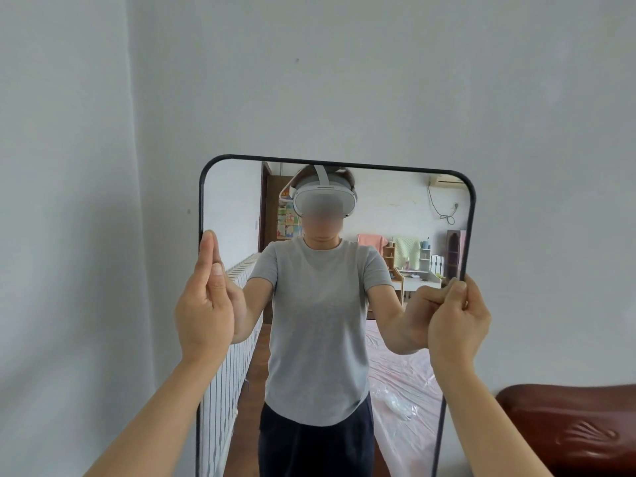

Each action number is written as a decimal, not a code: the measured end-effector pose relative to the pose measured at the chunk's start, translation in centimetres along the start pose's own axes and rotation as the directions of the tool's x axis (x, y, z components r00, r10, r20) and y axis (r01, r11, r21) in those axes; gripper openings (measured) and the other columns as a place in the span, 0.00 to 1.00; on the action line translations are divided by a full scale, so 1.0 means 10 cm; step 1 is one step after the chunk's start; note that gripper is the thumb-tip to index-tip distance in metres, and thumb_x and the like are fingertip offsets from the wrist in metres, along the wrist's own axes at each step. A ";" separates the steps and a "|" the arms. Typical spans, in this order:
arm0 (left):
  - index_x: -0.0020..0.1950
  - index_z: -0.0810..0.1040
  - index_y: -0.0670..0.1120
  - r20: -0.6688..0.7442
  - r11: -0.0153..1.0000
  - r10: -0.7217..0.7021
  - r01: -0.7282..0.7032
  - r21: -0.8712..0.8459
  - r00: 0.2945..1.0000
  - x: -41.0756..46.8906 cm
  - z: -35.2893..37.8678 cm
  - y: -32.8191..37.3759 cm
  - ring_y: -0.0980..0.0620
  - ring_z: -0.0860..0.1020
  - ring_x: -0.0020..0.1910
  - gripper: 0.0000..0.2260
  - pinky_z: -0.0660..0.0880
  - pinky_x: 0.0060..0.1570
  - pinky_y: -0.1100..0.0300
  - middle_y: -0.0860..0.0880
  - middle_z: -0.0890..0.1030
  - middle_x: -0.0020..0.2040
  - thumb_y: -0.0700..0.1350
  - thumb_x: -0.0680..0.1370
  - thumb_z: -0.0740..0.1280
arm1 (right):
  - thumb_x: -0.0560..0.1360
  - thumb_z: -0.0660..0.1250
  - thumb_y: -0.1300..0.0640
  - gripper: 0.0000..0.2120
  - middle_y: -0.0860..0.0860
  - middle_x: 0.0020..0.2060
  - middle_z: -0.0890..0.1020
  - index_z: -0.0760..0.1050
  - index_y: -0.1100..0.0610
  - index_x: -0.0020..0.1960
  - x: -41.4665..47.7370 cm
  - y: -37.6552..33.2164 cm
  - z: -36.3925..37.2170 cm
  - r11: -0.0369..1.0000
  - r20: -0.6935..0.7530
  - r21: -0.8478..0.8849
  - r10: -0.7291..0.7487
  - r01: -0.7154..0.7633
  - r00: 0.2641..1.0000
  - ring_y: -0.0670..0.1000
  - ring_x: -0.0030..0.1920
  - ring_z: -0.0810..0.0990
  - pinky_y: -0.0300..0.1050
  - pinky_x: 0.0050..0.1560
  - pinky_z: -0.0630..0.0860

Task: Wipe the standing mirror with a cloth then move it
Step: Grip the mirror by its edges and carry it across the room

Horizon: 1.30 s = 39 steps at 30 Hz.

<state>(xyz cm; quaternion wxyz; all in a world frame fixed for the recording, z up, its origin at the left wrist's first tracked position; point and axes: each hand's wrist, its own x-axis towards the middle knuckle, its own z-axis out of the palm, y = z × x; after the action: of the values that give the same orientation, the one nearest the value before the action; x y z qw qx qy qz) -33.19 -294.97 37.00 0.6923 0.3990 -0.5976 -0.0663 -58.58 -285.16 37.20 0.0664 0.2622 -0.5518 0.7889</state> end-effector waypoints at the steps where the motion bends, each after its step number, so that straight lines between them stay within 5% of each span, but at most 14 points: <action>1: 0.69 0.58 0.62 0.003 1.000 -0.004 0.004 -0.005 1.000 0.01 0.04 -0.01 0.56 0.74 0.51 0.18 0.68 0.49 0.64 0.59 0.74 0.59 0.45 0.83 0.53 | 0.81 0.54 0.57 0.06 0.51 0.43 0.74 0.68 0.52 0.47 0.03 0.03 0.02 1.000 -0.001 -0.008 -0.002 0.002 1.000 0.50 0.45 0.72 0.46 0.49 0.70; 5: 0.69 0.58 0.62 0.003 1.000 -0.002 0.002 -0.023 1.000 0.08 0.19 -0.07 0.58 0.72 0.50 0.18 0.68 0.48 0.63 0.62 0.70 0.55 0.45 0.83 0.53 | 0.81 0.54 0.56 0.08 0.51 0.43 0.76 0.70 0.53 0.48 0.10 0.11 0.09 1.000 0.014 -0.014 -0.002 0.002 1.000 0.51 0.46 0.74 0.47 0.52 0.72; 11: 0.69 0.56 0.66 0.045 0.999 -0.054 0.054 -0.001 0.998 0.20 0.41 -0.28 0.46 0.77 0.59 0.19 0.68 0.55 0.60 0.61 0.72 0.61 0.47 0.83 0.52 | 0.82 0.53 0.57 0.15 0.51 0.48 0.80 0.76 0.58 0.60 0.17 0.19 0.24 1.000 0.056 -0.015 0.005 -0.005 0.998 0.50 0.50 0.77 0.46 0.55 0.73; 15: 0.72 0.57 0.63 0.036 0.997 -0.074 0.073 0.015 0.997 0.23 0.53 -0.34 0.46 0.77 0.58 0.19 0.68 0.54 0.60 0.53 0.75 0.66 0.47 0.83 0.51 | 0.82 0.53 0.55 0.16 0.55 0.49 0.80 0.75 0.60 0.59 0.24 0.30 0.32 0.999 0.063 -0.034 0.011 -0.009 0.998 0.54 0.52 0.77 0.51 0.57 0.73; 20: 0.74 0.60 0.59 0.084 0.991 -0.131 0.133 -0.011 0.988 0.28 0.61 -0.34 0.46 0.75 0.61 0.19 0.65 0.54 0.64 0.51 0.75 0.67 0.46 0.83 0.51 | 0.82 0.53 0.55 0.15 0.49 0.51 0.79 0.75 0.58 0.62 0.32 0.38 0.44 0.999 0.069 -0.044 0.032 -0.029 0.997 0.49 0.52 0.76 0.41 0.53 0.69; 24: 0.75 0.59 0.58 0.146 0.993 -0.108 0.114 -0.037 0.983 0.31 0.71 -0.35 0.51 0.73 0.62 0.22 0.66 0.55 0.61 0.52 0.74 0.65 0.55 0.80 0.50 | 0.82 0.53 0.55 0.16 0.49 0.56 0.78 0.72 0.56 0.67 0.40 0.46 0.56 0.997 0.090 -0.051 0.059 -0.055 0.994 0.51 0.59 0.75 0.38 0.54 0.65; 29: 0.73 0.58 0.62 0.159 0.979 -0.204 0.205 0.008 0.966 0.43 0.91 -0.55 0.45 0.75 0.61 0.19 0.65 0.53 0.62 0.48 0.75 0.66 0.48 0.83 0.50 | 0.82 0.53 0.55 0.17 0.53 0.59 0.78 0.71 0.56 0.68 0.51 0.60 0.69 0.996 0.117 -0.072 0.067 -0.058 0.991 0.50 0.56 0.74 0.37 0.53 0.65; 35: 0.76 0.57 0.52 0.256 0.996 -0.063 0.076 -0.040 0.965 0.50 1.03 -0.54 0.42 0.73 0.64 0.26 0.70 0.57 0.52 0.43 0.73 0.68 0.53 0.77 0.50 | 0.82 0.52 0.54 0.16 0.55 0.53 0.80 0.73 0.59 0.63 0.67 0.84 0.92 0.990 0.131 -0.120 0.087 -0.071 0.988 0.56 0.56 0.76 0.45 0.56 0.71; 39: 0.76 0.56 0.56 0.285 0.985 -0.146 0.166 -0.048 0.947 0.61 1.25 -0.78 0.51 0.68 0.70 0.20 0.59 0.57 0.74 0.55 0.66 0.73 0.46 0.83 0.49 | 0.82 0.52 0.54 0.16 0.51 0.44 0.78 0.74 0.59 0.61 0.77 0.95 1.05 0.987 0.149 -0.116 0.128 -0.111 0.980 0.53 0.49 0.75 0.43 0.50 0.68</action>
<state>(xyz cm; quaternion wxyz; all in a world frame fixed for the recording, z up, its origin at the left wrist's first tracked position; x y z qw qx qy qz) -39.52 -309.67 36.38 0.6071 0.4065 -0.6535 -0.1980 -65.34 -299.72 35.67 -0.0107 0.2856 -0.6116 0.7377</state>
